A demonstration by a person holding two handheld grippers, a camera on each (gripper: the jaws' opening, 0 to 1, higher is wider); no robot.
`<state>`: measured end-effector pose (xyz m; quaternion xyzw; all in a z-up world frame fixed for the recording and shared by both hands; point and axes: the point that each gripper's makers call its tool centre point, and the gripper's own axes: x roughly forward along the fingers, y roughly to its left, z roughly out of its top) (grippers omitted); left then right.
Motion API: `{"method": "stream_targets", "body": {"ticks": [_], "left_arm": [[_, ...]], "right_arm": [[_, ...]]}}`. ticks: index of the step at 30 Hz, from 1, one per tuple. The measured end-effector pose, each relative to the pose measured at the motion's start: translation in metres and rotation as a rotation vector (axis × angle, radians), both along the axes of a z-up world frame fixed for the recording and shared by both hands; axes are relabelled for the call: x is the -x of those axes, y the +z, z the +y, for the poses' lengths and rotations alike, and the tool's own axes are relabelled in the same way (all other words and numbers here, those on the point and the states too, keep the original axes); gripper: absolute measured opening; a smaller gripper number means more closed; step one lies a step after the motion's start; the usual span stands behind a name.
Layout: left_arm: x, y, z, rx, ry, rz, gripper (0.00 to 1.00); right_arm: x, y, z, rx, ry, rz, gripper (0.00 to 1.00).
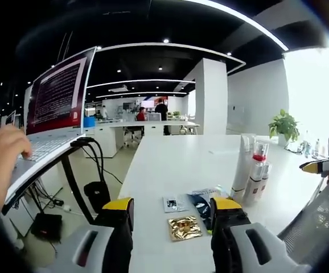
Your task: Arrange the skincare products in the storage area until every visible bottle or jar stands upright without overlapping.
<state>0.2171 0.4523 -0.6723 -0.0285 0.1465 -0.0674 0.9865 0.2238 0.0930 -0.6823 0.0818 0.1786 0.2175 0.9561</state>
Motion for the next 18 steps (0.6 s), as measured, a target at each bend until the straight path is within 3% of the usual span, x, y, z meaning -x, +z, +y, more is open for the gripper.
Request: {"method": "stream_targets", "body": {"ticks": [18], "left_arm": [[0.0, -0.0027, -0.0008, 0.005, -0.004, 0.02, 0.54]], "right_arm": [[-0.0002, -0.0021, -0.0006, 0.005, 0.003, 0.01, 0.5]]}}
